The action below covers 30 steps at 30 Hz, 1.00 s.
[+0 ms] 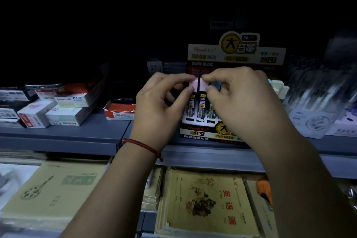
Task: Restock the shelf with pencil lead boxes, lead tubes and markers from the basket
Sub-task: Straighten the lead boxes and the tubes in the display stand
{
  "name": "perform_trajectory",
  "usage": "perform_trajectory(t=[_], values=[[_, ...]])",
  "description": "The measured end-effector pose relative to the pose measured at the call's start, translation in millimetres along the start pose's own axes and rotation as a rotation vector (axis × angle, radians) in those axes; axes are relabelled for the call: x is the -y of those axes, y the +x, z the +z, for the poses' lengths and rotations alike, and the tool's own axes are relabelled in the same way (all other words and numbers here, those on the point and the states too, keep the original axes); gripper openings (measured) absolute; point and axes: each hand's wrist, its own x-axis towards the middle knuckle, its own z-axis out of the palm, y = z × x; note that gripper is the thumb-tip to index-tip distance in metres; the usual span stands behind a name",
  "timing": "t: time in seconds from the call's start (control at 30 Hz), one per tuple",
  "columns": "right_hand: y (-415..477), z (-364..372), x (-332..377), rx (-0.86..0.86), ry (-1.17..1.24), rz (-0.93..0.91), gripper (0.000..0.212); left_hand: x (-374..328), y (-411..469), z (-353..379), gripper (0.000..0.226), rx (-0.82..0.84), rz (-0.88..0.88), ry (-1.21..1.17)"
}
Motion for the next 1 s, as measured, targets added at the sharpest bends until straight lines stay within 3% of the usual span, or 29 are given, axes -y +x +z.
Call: perform_trajectory(t=[0.2, 1.0], values=[[0.3, 0.5, -2.9, -0.003, -0.006, 0.001, 0.03, 2.7, -4.7, -5.4, 0.035, -0.008, 0.085, 0.236], [-18.6, 6.6, -5.8, 0.063, -0.065, 0.038, 0.051, -19.2, -12.7, -8.1, 0.053, 0.162, -0.034, 0.479]])
